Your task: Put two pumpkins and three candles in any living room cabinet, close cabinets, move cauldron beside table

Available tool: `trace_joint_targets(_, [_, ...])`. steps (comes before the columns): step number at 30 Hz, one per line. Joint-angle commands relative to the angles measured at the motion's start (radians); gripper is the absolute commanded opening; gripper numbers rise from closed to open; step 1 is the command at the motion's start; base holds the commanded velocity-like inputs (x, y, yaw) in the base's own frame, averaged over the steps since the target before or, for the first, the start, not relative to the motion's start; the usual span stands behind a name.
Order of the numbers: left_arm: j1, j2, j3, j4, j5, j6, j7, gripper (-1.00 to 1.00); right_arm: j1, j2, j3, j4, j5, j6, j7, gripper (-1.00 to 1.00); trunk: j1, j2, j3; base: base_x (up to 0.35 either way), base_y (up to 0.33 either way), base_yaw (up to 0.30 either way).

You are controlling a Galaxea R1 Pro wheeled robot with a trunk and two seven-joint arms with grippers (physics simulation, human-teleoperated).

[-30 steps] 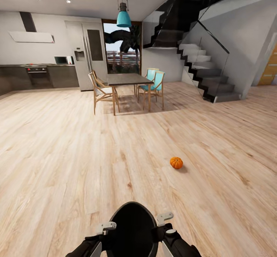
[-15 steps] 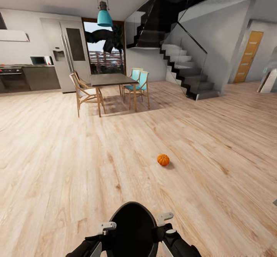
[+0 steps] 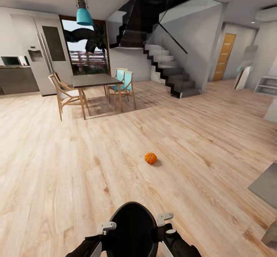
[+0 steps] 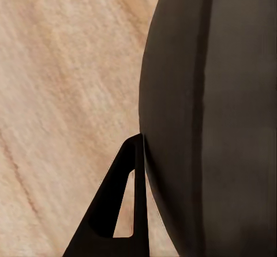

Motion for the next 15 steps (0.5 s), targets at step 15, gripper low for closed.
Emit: trace_joint_targets(15, [0.000, -0.001, -0.010, 0.001, 0.008, 0.007, -0.001, -1.00, -0.001, 0.000, 0.027, -0.011, -0.012, 0.004, 0.030, -1.00, 0.000, 0.000, -0.001, 0.000, 0.000, -0.257])
